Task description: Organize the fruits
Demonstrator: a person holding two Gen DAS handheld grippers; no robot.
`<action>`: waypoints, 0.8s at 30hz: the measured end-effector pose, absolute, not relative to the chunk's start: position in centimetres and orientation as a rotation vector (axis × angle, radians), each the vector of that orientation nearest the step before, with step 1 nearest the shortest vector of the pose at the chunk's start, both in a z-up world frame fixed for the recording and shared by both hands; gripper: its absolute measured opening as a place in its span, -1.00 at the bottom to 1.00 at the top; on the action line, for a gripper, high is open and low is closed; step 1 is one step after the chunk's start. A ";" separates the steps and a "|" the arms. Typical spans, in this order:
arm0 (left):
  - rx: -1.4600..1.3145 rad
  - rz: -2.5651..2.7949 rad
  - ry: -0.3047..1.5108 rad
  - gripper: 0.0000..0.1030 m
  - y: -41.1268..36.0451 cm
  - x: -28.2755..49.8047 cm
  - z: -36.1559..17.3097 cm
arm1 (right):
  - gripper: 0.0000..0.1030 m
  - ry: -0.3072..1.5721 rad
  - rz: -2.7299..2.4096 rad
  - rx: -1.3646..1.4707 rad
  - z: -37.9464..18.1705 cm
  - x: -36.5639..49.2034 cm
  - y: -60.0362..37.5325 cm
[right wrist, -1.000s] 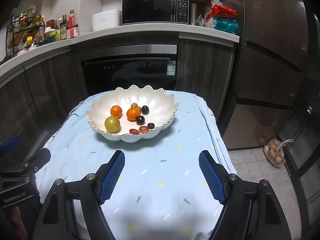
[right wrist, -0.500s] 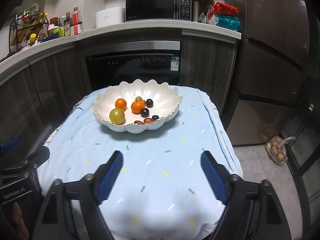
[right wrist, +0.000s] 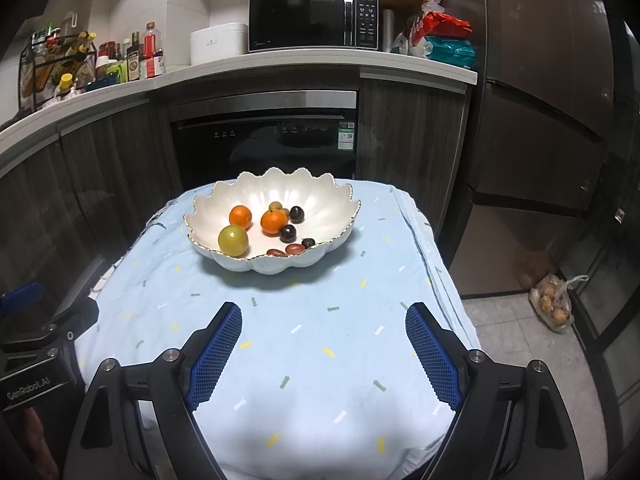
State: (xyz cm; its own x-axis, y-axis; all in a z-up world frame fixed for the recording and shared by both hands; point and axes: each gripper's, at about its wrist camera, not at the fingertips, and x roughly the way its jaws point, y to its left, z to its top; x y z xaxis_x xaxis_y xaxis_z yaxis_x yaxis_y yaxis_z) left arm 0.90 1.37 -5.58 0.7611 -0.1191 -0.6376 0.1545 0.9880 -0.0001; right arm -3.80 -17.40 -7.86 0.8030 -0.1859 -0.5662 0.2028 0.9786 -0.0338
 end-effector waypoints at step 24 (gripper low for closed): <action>0.056 -0.153 0.698 0.99 1.3 0.9 -5.8 | 0.65 0.605 -0.206 0.035 -7.9 -3.8 -17.4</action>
